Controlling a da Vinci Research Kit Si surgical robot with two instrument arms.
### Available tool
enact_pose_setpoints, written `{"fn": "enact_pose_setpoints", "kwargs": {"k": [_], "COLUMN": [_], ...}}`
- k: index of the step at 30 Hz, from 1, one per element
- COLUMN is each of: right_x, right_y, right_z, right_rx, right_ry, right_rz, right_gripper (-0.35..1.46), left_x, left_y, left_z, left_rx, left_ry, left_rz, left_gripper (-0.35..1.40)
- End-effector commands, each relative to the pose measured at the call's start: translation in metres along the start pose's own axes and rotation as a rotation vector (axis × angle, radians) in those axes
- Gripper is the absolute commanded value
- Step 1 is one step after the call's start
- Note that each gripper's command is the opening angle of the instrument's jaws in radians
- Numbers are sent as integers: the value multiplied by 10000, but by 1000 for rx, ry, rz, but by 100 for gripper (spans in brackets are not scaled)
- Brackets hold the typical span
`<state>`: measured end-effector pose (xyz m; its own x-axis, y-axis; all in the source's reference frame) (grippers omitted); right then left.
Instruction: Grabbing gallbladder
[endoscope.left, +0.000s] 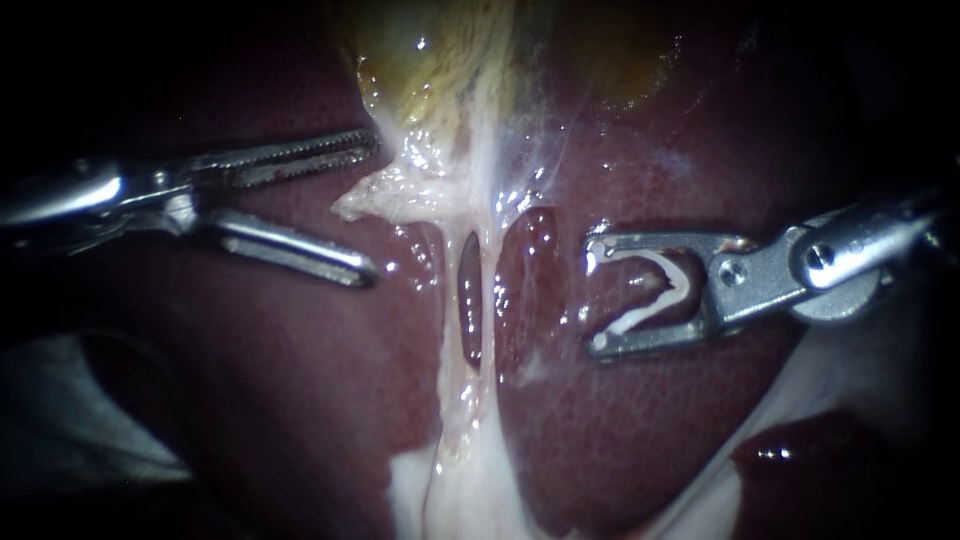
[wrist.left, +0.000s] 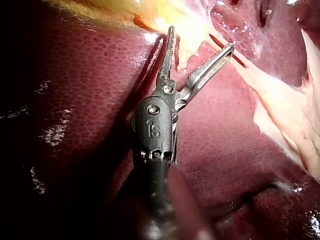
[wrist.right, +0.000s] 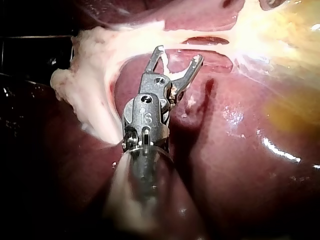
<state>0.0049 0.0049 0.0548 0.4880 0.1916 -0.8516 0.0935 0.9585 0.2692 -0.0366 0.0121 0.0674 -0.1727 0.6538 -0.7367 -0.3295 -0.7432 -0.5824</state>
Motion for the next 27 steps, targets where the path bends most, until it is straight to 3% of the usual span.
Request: {"fn": "enact_pose_setpoints", "kwargs": {"k": [1,8,18,27], "right_x": [0,0,0,0], "right_y": [0,0,0,0], "right_z": [0,0,0,0], "right_rx": [0,0,0,0], "right_ry": [0,0,0,0], "right_rz": [0,0,0,0], "right_gripper": [50,50,50,50], "left_x": [-1,-16,-36,-44], "left_y": [-1,-8,-11,-9], "left_z": [4,11,14,11], "left_rx": [1,13,35,49], "left_ry": [-1,-3,-45,-84], "left_rz": [-16,-67,-116,-149], "left_gripper": [67,52,25,-35]}}
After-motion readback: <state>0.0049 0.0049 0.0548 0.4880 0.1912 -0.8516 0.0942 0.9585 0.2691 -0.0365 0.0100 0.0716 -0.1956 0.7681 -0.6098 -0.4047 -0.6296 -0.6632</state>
